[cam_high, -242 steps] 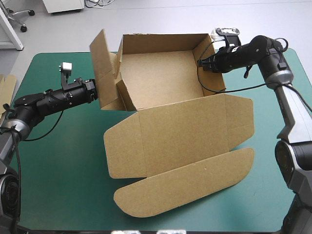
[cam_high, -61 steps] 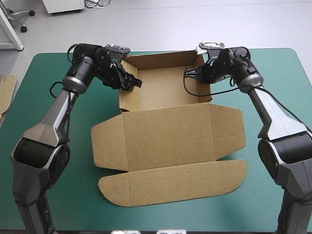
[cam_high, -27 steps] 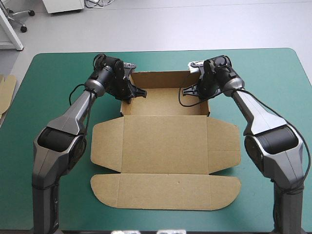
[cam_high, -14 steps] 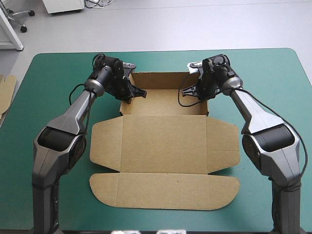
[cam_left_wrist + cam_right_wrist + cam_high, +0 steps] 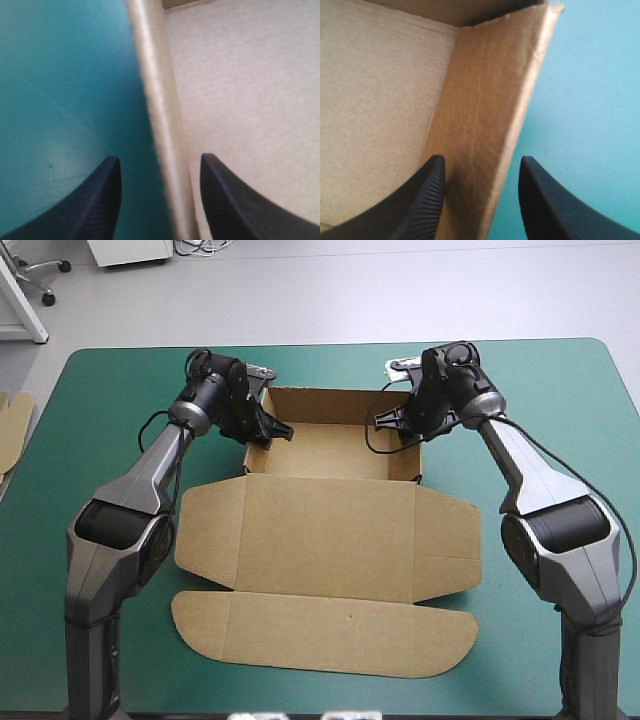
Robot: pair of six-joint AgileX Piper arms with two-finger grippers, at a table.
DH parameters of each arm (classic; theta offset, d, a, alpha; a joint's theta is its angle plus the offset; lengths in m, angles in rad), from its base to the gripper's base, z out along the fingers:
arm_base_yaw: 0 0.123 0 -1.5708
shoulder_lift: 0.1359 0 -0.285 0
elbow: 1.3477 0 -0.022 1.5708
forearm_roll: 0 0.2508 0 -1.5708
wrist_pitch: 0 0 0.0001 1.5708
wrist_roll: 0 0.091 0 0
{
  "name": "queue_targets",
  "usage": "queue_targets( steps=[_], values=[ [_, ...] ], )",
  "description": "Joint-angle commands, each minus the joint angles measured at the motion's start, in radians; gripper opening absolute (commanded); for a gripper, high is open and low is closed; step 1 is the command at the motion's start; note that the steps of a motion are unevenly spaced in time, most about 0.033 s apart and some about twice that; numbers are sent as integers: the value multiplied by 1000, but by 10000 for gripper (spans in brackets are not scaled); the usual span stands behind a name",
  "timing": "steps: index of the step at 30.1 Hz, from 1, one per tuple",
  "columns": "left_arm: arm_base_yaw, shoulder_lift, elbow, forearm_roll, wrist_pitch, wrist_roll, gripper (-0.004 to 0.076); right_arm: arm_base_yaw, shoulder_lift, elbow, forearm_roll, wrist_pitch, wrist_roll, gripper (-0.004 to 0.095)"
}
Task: Fold the box
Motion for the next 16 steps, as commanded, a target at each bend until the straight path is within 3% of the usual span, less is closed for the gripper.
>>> queue_targets(
  steps=[1,13,16],
  values=[
    [1,-118,-32,-26,-27,8,364,-9,-105,-35,6,12,-13,434],
    [1,-250,-20,14,32,37,362,-9,-262,1,-32,12,-42,431],
    [1,-326,24,31,-4,41,362,-9,-341,67,-56,-17,-55,430]
  ],
)
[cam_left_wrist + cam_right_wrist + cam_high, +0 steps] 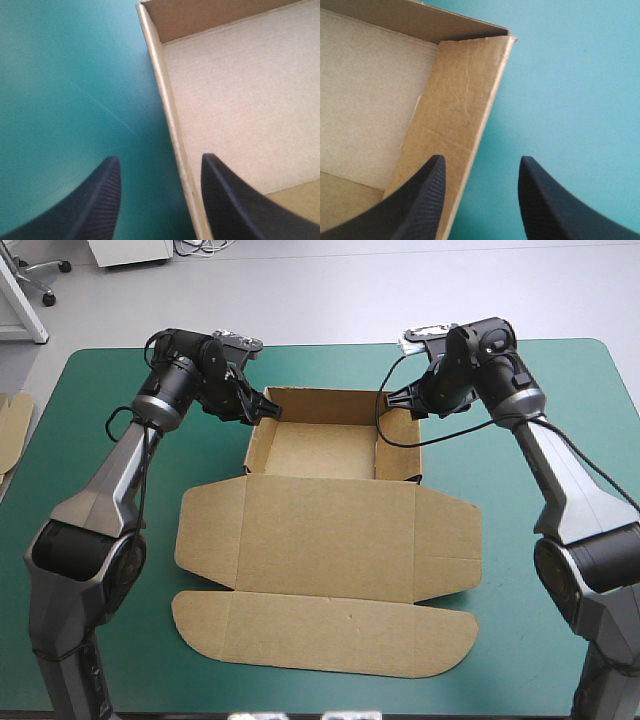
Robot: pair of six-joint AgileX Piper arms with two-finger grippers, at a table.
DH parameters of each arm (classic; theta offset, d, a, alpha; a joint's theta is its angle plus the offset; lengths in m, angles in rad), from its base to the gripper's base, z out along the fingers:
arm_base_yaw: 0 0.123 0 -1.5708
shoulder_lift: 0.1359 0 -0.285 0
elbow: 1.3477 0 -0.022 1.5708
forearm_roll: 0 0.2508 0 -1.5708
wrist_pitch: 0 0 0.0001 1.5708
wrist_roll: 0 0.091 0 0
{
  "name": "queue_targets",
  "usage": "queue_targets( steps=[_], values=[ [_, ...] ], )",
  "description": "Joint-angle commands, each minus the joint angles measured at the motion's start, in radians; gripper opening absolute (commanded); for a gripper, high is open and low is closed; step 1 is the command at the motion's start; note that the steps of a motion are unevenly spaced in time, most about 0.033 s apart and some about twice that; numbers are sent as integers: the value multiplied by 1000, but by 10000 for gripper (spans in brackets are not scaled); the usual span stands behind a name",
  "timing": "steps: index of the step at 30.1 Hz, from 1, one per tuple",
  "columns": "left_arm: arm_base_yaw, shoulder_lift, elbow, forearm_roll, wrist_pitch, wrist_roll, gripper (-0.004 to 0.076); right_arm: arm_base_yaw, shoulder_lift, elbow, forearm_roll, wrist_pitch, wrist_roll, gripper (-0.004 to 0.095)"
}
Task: Fold the box
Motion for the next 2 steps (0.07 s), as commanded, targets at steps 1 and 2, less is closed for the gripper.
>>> queue_targets(
  steps=[1,2],
  values=[
    [1,-161,37,18,-60,3,362,-9,-159,60,-44,-48,-22,430],
    [1,-198,67,23,-85,3,362,-9,-196,91,-46,-70,-22,430]
  ],
)
